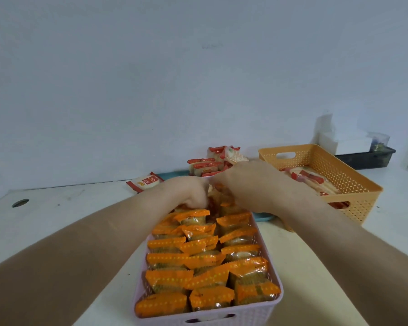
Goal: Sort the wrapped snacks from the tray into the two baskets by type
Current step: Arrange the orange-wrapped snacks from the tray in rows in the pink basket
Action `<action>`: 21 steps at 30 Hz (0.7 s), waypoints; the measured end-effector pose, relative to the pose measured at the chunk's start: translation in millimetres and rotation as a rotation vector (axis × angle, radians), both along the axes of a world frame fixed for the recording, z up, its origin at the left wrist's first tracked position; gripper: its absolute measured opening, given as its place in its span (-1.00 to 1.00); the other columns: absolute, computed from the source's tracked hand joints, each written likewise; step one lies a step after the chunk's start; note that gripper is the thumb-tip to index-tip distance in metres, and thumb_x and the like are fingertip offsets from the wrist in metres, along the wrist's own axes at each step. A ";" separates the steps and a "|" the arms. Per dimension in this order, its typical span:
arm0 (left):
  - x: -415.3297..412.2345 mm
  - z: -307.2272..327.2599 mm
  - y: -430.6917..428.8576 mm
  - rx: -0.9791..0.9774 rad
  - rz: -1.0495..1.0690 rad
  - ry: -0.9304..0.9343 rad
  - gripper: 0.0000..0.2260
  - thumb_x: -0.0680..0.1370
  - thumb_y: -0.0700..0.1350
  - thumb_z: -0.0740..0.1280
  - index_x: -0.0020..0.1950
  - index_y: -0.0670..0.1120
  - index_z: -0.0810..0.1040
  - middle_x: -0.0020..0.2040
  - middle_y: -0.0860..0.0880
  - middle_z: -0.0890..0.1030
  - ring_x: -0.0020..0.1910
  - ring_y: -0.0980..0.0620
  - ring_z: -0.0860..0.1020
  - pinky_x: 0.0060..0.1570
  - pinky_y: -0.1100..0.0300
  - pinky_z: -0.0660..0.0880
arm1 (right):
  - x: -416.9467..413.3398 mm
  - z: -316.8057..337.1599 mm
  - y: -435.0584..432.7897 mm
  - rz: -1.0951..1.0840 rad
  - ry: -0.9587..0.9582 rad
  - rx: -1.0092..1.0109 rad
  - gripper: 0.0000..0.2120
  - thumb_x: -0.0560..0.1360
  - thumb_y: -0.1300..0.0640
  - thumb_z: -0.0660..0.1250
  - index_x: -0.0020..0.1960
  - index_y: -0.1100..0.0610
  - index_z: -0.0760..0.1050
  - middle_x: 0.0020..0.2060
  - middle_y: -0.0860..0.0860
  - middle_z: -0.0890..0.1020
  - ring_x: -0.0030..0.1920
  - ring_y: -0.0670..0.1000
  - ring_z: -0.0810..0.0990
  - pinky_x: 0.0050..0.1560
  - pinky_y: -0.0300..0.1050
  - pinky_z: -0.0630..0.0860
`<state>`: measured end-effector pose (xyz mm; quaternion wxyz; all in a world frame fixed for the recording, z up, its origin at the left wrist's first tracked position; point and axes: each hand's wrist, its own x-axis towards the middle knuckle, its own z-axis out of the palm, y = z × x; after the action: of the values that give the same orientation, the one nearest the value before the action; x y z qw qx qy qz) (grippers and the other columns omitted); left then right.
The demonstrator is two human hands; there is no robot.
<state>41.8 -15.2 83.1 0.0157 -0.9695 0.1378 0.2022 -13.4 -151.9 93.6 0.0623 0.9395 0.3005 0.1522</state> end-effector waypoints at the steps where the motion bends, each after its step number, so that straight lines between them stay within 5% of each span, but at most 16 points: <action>1: -3.9 3.9 -3.4 0.026 -0.045 0.016 -0.54 0.56 -0.14 0.32 0.45 -0.10 0.34 0.23 -0.07 0.51 0.17 -0.05 0.50 0.11 0.12 0.47 | -0.4 1.7 1.1 0.000 -0.005 0.007 -0.69 0.52 0.24 0.20 0.20 -0.04 0.45 -0.06 -0.06 0.60 -0.07 0.01 0.56 -0.10 -0.06 0.49; 6: -14.5 4.0 -25.6 0.237 -0.161 0.037 -0.68 0.66 -0.10 0.14 0.37 -0.16 0.43 0.27 -0.13 0.50 0.18 -0.03 0.45 0.14 0.16 0.36 | -2.3 15.2 -2.4 -0.004 0.041 0.062 -0.81 0.61 0.11 0.14 0.18 -0.05 0.42 -0.09 -0.05 0.52 -0.15 -0.03 0.39 -0.24 -0.14 0.32; 11: -11.6 4.1 -25.3 0.238 -0.129 0.035 -0.66 0.66 -0.14 0.12 0.44 -0.13 0.36 0.38 -0.12 0.42 0.37 -0.09 0.37 0.33 0.08 0.29 | -3.2 18.8 -8.5 -0.023 0.394 0.109 -0.70 0.54 -0.14 0.24 0.23 -0.06 0.39 0.03 -0.10 0.53 -0.01 -0.06 0.46 -0.11 -0.15 0.40; 15: -14.3 4.9 -23.4 0.122 -0.112 0.140 -0.67 0.65 -0.14 0.15 0.41 -0.15 0.39 0.34 -0.12 0.45 0.30 -0.10 0.41 0.33 0.05 0.33 | -6.8 20.1 -10.4 -0.046 0.489 0.126 -0.58 0.50 -0.12 0.33 0.32 -0.07 0.36 0.16 -0.09 0.51 0.04 -0.06 0.42 -0.13 -0.19 0.35; 21: -10.3 1.0 -4.9 -0.193 0.023 0.116 -0.60 0.45 -0.12 0.45 0.27 0.03 0.47 0.14 -0.04 0.60 0.10 -0.05 0.56 0.17 -0.02 0.51 | -7.9 23.7 -10.2 -0.096 0.368 0.164 -0.80 0.59 0.03 0.21 0.21 -0.05 0.42 -0.17 -0.16 0.41 -0.15 -0.11 0.41 -0.34 -0.32 0.25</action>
<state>31.5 -20.1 84.1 -0.0882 -0.9546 0.1462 0.2442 -21.3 -162.1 117.3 -0.0631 0.9667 0.2481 -0.0015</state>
